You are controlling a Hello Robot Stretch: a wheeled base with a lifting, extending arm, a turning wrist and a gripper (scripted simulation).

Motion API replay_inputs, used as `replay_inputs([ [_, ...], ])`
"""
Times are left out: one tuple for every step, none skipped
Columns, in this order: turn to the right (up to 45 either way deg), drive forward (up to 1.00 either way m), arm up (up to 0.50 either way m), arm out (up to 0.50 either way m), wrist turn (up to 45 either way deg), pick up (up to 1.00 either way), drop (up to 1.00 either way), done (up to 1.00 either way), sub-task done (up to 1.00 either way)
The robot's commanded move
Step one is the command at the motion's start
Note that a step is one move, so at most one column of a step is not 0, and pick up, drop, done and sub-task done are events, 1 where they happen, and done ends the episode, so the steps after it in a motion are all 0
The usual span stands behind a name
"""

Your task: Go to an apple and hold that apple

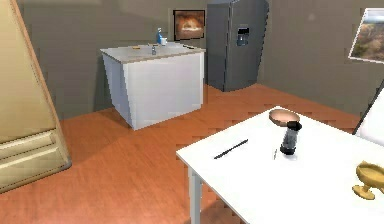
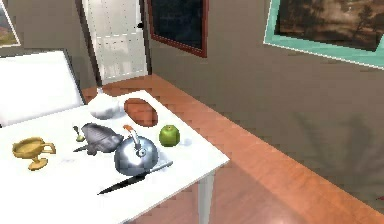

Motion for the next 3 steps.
replay_inputs([
  [0.0,0.0,0.5,0.0,0.0,0.0,0.0,0.0,0.0],
  [0.0,0.0,0.38,0.0,0.0,0.0,0.0,0.0,0.0],
  [0.0,0.0,0.0,0.5,0.0,0.0,0.0,0.0,0.0],
])
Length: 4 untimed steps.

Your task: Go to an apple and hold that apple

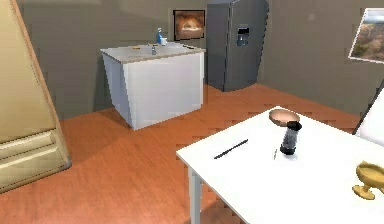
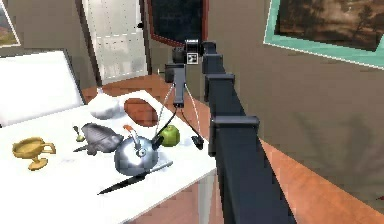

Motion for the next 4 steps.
replay_inputs([
  [0.0,0.0,0.0,0.0,45.0,0.0,0.0,0.0,0.0],
  [0.0,0.0,0.0,0.0,45.0,0.0,0.0,0.0,0.0],
  [0.0,0.0,0.0,0.0,45.0,0.0,0.0,0.0,0.0],
  [0.0,0.0,0.0,0.0,21.0,0.0,0.0,0.0,0.0],
])
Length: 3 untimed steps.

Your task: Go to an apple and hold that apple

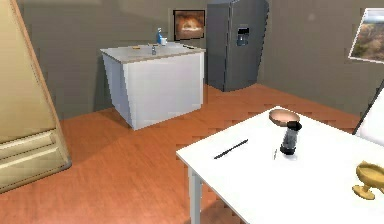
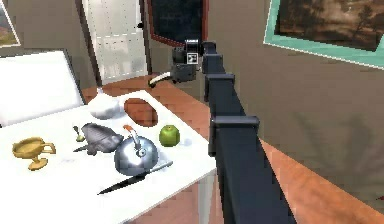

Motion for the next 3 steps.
replay_inputs([
  [0.0,0.0,-0.28,0.0,0.0,0.0,0.0,0.0,0.0],
  [0.0,0.0,0.0,0.0,0.0,1.0,0.0,0.0,0.0],
  [0.0,0.0,0.1,0.0,0.0,0.0,0.0,0.0,0.0],
])
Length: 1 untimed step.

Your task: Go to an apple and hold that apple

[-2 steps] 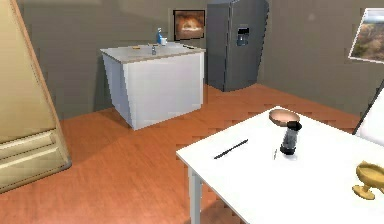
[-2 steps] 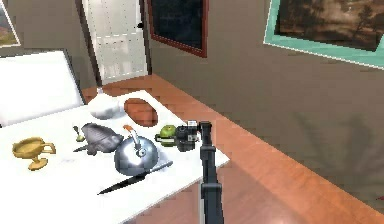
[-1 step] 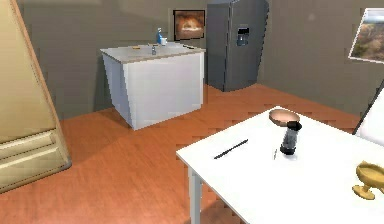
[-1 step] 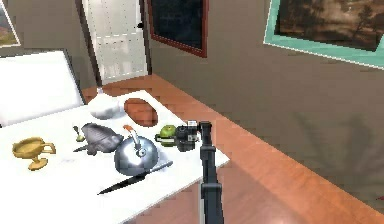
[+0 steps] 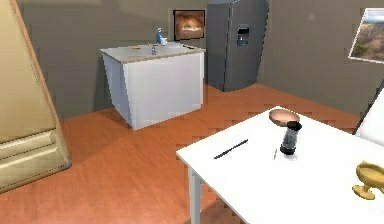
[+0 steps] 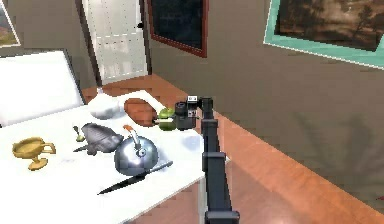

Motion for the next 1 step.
replay_inputs([
  [0.0,0.0,0.0,0.0,0.0,0.0,0.0,1.0,0.0],
])
